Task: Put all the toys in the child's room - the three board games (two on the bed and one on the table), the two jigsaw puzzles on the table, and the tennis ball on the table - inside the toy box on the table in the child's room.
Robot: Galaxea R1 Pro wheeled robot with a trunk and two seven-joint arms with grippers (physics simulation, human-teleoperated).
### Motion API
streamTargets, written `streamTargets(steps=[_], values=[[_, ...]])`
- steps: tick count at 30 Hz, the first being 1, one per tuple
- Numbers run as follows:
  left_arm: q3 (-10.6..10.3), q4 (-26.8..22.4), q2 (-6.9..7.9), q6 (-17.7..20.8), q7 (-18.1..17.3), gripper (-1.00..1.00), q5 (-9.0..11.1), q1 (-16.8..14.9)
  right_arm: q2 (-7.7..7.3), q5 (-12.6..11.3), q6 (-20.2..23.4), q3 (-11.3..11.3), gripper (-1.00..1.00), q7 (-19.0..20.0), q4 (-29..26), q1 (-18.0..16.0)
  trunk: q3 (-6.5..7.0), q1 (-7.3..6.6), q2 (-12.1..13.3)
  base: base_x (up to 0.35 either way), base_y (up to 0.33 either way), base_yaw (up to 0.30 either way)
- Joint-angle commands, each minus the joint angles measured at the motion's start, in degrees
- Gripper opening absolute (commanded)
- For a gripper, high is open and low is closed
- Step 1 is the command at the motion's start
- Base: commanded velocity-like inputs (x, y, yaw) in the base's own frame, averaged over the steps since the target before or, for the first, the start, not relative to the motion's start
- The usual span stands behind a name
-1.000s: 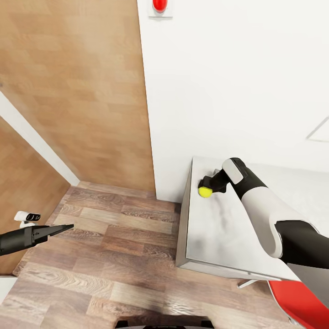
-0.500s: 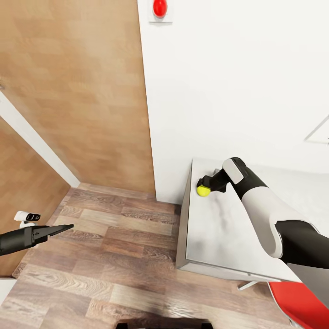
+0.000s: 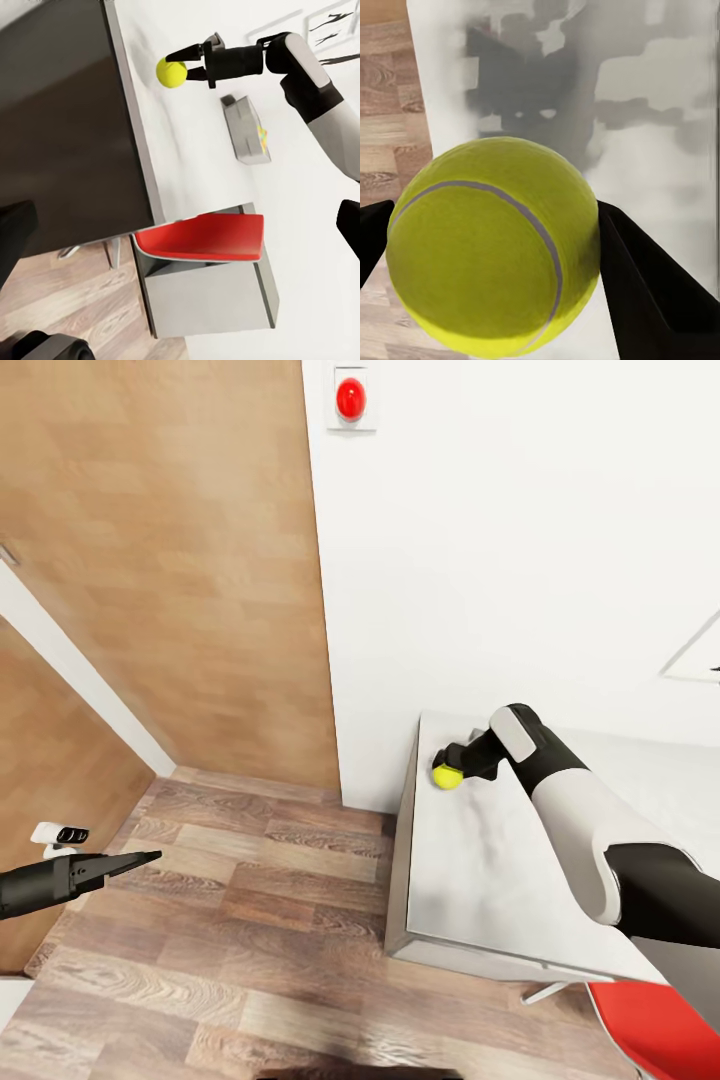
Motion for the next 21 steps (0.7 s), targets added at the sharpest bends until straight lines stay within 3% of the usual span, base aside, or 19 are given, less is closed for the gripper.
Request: streamTargets(steps=[1, 6, 9, 12, 13, 17, 21], values=[[0.0, 0.0, 0.02, 0.6, -0.2, 1.0, 0.0, 0.0, -0.1, -0.8, 0.1, 0.3, -1.0, -0.6, -0.3, 0.1, 0.01, 0.04, -0.1, 0.0, 0.0, 0.0], [0.0, 0.0, 0.04, 0.6, -0.2, 1.0, 0.0, 0.0, -0.39, -1.1, 0.1, 0.1, -1.0, -0.5, -5.1, 1.2, 0.47, 0.04, -0.1, 0.0, 0.0, 0.0], [0.0, 0.0, 0.09, 0.4, -0.2, 1.0, 0.0, 0.0, -0.46, -1.7, 0.1, -0.1, -1.0, -0.2, -11.0, 3.5, 0.75, 0.04, -0.1, 0.0, 0.0, 0.0], [0.0, 0.0, 0.12, -0.9, -0.2, 1.0, 0.0, 0.0, -0.64, -5.2, 0.1, 0.0, -1.0, 0.2, -15.9, 5.6, 1.04, 0.04, -0.1, 0.0, 0.0, 0.0], [0.0, 0.0, 0.17, -1.3, -0.2, 1.0, 0.1, 0.0, -0.71, -8.1, 0.1, 0.1, -1.0, 0.4, -17.4, 6.4, 1.13, 0.04, -0.1, 0.0, 0.0, 0.0], [-0.1, 0.0, 0.85, -1.5, -0.2, 1.0, 0.2, 0.0, -1.06, -12.9, 0.1, 0.2, -1.0, 0.4, -19.3, 8.1, 1.51, 0.04, -0.1, 0.0, 0.0, 0.0], [-0.1, 0.0, 1.17, -1.6, -0.2, 1.0, 0.2, 0.0, -2.58, -15.7, 0.1, 0.2, -1.0, 0.5, -19.9, 9.4, 1.89, 0.04, -0.1, 0.0, 0.0, 0.0]])
